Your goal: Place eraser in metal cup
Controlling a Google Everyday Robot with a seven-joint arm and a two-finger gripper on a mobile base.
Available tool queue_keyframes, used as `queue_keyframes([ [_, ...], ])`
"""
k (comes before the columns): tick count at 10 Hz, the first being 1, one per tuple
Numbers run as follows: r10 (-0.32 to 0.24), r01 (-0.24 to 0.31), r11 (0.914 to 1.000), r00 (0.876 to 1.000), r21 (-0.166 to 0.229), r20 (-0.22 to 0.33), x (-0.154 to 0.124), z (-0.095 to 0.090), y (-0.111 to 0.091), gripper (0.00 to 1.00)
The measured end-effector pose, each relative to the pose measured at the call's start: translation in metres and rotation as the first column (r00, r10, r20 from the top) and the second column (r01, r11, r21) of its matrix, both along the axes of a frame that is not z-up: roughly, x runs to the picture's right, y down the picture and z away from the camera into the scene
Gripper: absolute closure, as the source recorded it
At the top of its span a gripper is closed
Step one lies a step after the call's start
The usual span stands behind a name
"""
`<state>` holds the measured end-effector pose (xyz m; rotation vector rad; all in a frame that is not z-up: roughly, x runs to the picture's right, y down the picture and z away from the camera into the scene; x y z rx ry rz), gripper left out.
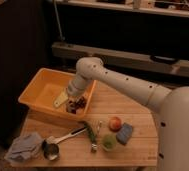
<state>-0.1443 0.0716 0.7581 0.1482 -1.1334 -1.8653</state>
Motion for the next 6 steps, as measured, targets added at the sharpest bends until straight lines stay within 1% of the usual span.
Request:
queue_keyframes([
  [2,-0.015,0.015,0.9998,1.0,-0.01,-0.019,-0.004,0.005,0.007,0.2],
  [3,-0.01,0.01,0.9999,0.999,-0.014,-0.035,-0.003,0.008,0.009,0.2],
  [4,0.009,-0.011,0.9996,0.998,-0.026,-0.062,0.0,0.014,0.013,0.21],
  [5,0.015,-0.018,0.9993,0.996,-0.033,-0.093,0.004,0.02,0.016,0.26],
  [6,0.014,-0.019,0.9989,0.994,-0.043,-0.112,0.006,0.028,0.022,0.35],
])
